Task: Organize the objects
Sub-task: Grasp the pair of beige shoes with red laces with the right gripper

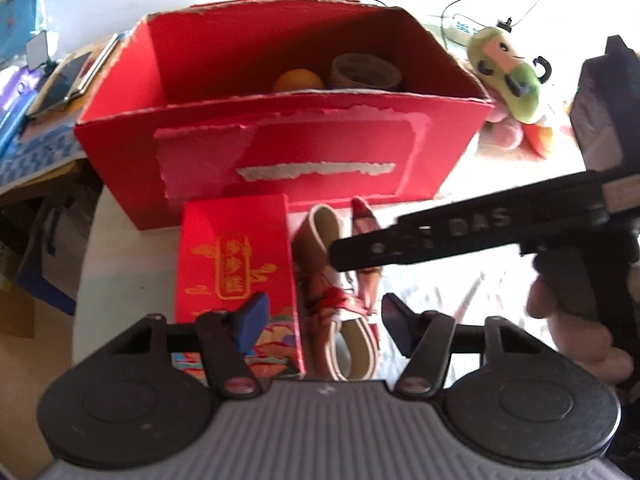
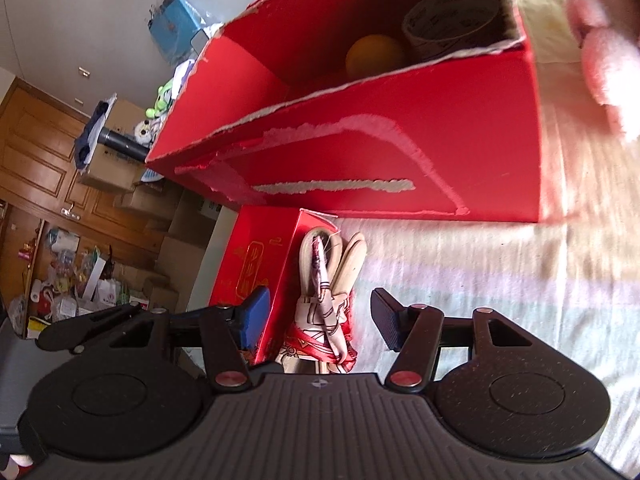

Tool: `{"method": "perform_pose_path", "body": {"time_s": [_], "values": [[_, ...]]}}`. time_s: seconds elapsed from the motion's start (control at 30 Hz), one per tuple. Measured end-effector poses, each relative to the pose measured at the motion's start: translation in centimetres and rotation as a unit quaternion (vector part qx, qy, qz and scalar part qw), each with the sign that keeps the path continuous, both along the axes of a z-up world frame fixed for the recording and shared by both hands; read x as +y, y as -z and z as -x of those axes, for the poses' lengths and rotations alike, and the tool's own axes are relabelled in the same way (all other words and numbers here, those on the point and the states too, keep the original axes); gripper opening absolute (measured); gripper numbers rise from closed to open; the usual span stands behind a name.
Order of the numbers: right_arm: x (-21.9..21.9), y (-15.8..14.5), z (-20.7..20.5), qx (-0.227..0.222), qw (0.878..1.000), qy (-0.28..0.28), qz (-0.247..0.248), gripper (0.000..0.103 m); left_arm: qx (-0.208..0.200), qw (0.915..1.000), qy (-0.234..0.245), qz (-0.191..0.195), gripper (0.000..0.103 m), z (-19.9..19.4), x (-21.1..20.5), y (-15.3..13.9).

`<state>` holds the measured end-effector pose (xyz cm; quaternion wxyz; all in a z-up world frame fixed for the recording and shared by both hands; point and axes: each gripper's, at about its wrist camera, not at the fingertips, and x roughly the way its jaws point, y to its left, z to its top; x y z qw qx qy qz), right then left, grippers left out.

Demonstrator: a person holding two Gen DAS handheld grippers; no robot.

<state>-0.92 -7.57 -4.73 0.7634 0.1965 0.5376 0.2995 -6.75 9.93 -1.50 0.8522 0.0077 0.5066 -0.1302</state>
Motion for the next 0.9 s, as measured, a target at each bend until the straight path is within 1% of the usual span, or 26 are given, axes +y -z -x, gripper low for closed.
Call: {"method": "perform_pose_path", "body": {"time_s": [0.07,0.2,0.37,0.43,0.63,0.77,0.9], "values": [[0.3,0.1,0.0,0.003,1.0,-0.004,0.002,0.057,0.003,1.0,0.006,0.004,0.06,0.1,-0.3,0.2],[0.5,0.5,0.0,0.008,1.0,-0.008,0.008,0.055,0.011,0.9998,0.016,0.01,0.06,0.1,-0.7,0.6],[1.0,1.4,-0.1,0.025,1.0,-0.012,0.011,0.048,0.018,0.9995,0.021,0.012,0.061,-0.1,-0.7,1.1],[0.9,1.7,-0.2,0.031,0.999,-0.013,0.013,0.046,0.022,0.9994,0.022,0.014,0.061,-0.2,-0.6,1.4],[-0.2,2.3,-0.5,0.043,0.999,0.01,0.02,0.038,0.019,0.9993,0.031,0.012,0.061,-0.2,-0.9,1.7],[-1.2,2.5,-0.6,0.053,0.998,0.017,0.012,0.038,0.02,0.9989,0.038,0.018,0.061,-0.6,-1.2,1.6],[-1.4,2.4,-0.6,0.052,0.999,0.012,0.011,0.038,0.014,0.9981,0.058,0.018,0.061,-1.2,-2.2,1.5]]}}
